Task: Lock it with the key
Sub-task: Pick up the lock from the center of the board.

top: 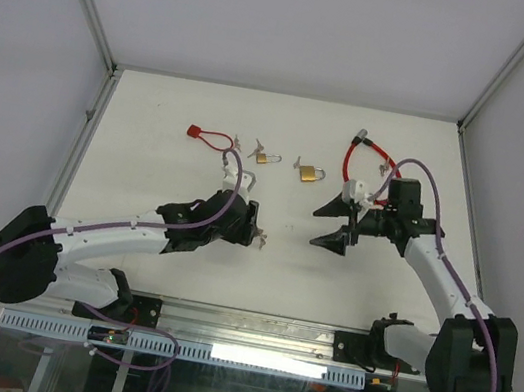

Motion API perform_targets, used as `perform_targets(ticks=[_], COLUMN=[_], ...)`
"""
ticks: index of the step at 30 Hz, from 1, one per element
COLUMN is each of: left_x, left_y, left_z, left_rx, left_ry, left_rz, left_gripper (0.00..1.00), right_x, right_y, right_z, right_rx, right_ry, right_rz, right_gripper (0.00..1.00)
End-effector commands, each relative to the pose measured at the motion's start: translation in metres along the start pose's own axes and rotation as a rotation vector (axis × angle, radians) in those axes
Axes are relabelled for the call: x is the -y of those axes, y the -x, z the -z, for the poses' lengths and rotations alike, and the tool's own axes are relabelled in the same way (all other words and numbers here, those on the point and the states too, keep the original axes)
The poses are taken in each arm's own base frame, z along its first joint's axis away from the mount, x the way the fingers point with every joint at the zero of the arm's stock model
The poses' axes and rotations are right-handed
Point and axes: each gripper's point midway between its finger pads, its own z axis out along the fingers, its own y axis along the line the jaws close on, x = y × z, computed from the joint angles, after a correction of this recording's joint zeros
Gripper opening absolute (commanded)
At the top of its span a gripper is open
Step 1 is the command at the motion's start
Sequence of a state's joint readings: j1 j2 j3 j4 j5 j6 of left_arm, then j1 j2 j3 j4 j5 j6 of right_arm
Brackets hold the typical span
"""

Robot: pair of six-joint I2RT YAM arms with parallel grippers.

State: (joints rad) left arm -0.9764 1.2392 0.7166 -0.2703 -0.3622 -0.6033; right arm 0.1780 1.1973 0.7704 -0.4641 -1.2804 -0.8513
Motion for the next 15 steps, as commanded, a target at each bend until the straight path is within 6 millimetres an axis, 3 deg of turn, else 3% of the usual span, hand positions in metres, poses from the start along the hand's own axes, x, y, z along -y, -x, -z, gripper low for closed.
perform_targets(ticks=[1,8,11,15], left_x=[0.073,0.095,0.100,0.103], left_y=[0.065,0.067,0.067,0.071], left_z=[0.011,-0.006,-0.013,-0.015], left_rx=[0.161,0.118,0.099,0.095], left_ry=[-0.272,-0.321,-0.336,-0.348], left_rz=[-0.018,0.001,0.023,0.043], left_gripper=[0.03,0.02,0.01,0.01], right_x=[-0.008,0.011,0.009,0.025], right_y=[-0.006,-0.017,-0.020,-0.025], right_z=[-0.016,-0.049,-0.065,-0.075], right_rx=[0.001,-0.039,-0.009,-0.024], right_ry=[0.056,-0.079,-0.116,-0.216], right_rz=[0.428,0.480,0.502,0.469], right_gripper=[0.73,0.73,0.74,0.74])
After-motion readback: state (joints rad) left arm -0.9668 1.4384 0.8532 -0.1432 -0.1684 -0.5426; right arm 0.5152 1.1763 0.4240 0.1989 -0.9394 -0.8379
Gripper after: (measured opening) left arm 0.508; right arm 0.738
